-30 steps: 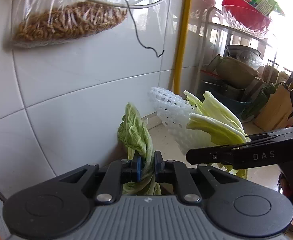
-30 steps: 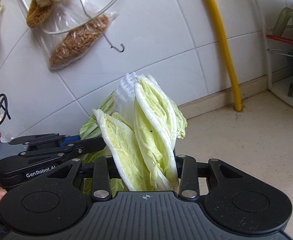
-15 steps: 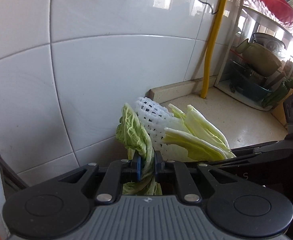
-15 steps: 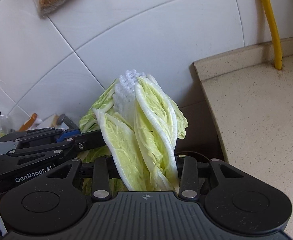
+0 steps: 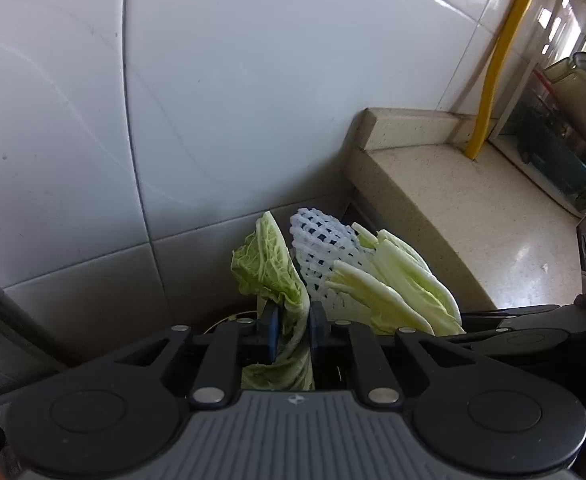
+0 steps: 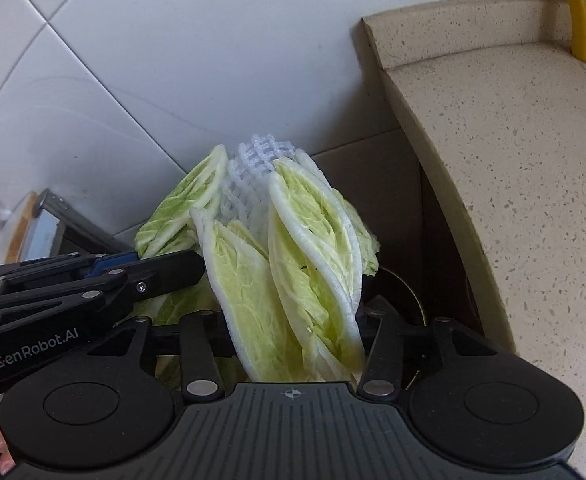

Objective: Collect trash

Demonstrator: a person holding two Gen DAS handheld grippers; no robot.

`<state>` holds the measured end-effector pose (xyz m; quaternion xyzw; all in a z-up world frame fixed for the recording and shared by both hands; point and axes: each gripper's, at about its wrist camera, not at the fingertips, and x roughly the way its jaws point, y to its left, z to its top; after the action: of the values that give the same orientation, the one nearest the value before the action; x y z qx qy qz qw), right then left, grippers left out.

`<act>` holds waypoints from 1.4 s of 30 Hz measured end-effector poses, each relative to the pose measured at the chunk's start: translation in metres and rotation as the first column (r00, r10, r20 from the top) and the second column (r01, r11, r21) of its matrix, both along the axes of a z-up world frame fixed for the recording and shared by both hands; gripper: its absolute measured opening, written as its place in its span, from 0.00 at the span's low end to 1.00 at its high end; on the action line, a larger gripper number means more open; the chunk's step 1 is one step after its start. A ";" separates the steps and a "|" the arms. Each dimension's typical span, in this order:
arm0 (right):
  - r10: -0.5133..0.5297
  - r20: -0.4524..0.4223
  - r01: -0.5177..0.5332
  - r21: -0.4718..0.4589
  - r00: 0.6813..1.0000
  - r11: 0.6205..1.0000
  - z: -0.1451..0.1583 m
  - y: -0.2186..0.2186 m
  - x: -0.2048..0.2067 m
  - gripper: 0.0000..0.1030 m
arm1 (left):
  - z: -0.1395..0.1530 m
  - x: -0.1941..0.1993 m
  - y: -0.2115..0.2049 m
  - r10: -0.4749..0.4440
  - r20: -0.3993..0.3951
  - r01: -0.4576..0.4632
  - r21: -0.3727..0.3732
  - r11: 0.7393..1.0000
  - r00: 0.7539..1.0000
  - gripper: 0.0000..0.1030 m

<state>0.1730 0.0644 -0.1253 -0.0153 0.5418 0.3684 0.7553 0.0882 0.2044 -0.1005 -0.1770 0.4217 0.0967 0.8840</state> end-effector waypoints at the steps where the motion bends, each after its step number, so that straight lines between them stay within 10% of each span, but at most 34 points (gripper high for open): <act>1: -0.008 -0.006 0.008 -0.010 1.000 1.000 -0.004 0.000 0.002 0.61 | -0.005 0.003 0.002 0.013 -0.011 -0.013 -0.011 1.000 1.000 0.15; 10: -0.034 -0.050 0.032 -0.047 0.998 0.998 -0.035 0.012 0.012 0.84 | -0.012 0.003 0.014 0.081 -0.013 -0.082 -0.016 0.997 0.997 0.28; 17: -0.053 -0.021 0.052 -0.049 0.998 0.997 -0.028 0.020 0.002 0.84 | 0.009 -0.014 0.012 0.103 0.037 -0.101 -0.045 0.994 0.994 0.32; 28: -0.116 0.243 0.112 0.028 0.963 0.993 0.072 -0.032 -0.060 0.90 | 0.066 -0.065 -0.026 0.083 0.176 -0.099 0.086 0.991 0.981 0.63; 42: -0.334 0.380 0.337 0.062 0.863 0.940 0.126 -0.134 -0.117 0.99 | 0.080 -0.087 -0.118 -0.018 0.118 -0.002 0.161 0.987 0.993 0.80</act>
<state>0.0565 -0.0693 0.0010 0.0047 0.3786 0.2195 0.8991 0.0009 0.0863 -0.0202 -0.1090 0.3597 0.1159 0.9194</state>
